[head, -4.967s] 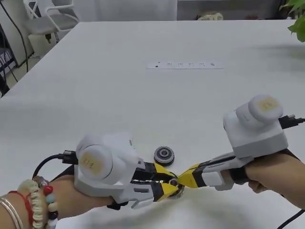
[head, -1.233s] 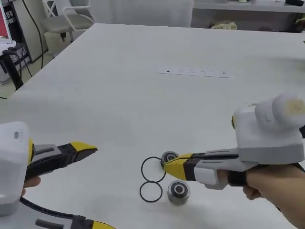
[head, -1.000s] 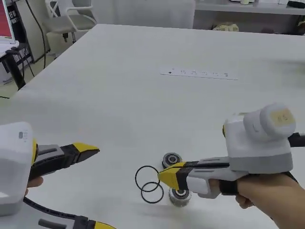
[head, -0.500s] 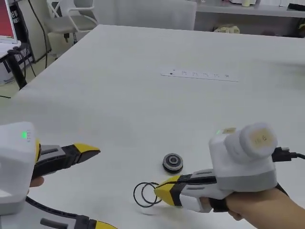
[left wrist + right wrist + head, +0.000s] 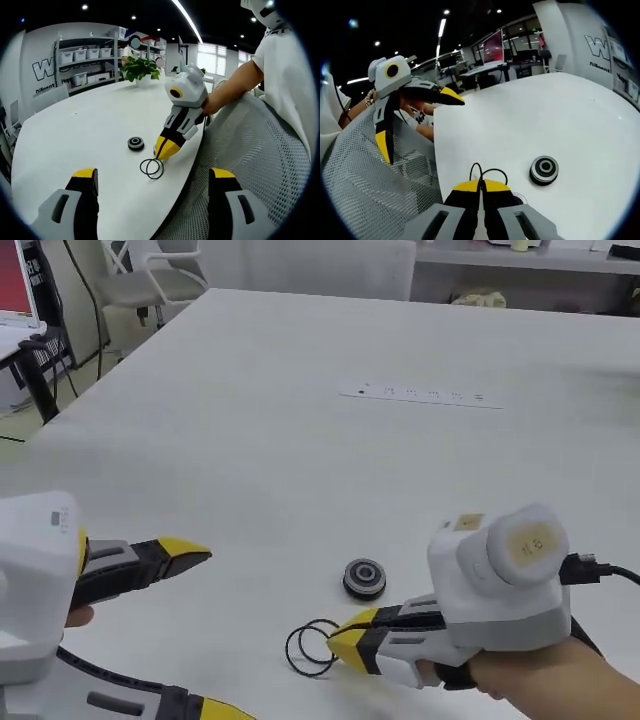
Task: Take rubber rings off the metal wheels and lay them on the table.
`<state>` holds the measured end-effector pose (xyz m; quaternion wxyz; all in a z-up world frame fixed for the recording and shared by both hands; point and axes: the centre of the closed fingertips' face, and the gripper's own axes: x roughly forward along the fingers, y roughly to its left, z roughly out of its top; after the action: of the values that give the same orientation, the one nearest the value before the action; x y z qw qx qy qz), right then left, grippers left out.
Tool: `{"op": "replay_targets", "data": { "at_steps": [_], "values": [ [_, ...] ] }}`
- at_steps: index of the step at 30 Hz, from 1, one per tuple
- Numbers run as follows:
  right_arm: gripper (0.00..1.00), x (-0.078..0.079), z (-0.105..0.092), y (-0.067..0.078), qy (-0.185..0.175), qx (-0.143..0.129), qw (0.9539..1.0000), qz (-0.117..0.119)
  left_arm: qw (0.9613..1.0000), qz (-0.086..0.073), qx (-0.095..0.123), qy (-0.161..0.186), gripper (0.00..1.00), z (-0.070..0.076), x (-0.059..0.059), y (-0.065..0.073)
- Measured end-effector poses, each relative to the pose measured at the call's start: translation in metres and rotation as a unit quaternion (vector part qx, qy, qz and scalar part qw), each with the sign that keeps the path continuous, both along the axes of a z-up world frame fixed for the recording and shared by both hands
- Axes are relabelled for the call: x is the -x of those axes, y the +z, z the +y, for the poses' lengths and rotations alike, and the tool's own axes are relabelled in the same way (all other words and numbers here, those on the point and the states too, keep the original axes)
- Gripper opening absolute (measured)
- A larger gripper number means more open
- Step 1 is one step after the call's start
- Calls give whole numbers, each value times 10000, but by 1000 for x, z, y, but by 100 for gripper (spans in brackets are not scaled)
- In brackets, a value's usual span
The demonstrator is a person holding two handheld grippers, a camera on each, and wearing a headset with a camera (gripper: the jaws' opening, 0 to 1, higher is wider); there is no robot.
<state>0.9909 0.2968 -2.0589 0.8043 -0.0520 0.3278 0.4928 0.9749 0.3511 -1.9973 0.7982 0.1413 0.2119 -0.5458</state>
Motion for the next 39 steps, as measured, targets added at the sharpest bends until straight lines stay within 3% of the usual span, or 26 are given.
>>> {"op": "replay_targets", "data": {
  "at_steps": [10, 26, 33, 39],
  "values": [
    [7, -2, -2, -1, -9, 43, 10000, -23, 10000, 0, 13, 19, 88, 0, -1, 0],
    [9, -11, -7, 9, -158, -28, 9997, -159, 10000, 10, -12, 21, 88, 1, 0, -1],
    [10, -21, -12, 25, -297, -130, 9987, -388, 10000, 1, -7, 27, 88, 1, 0, 0],
    [10, -33, -14, 47, -352, -245, 9958, -815, 10000, 2, 17, 20, 88, 0, 0, 0]
  ]
}}
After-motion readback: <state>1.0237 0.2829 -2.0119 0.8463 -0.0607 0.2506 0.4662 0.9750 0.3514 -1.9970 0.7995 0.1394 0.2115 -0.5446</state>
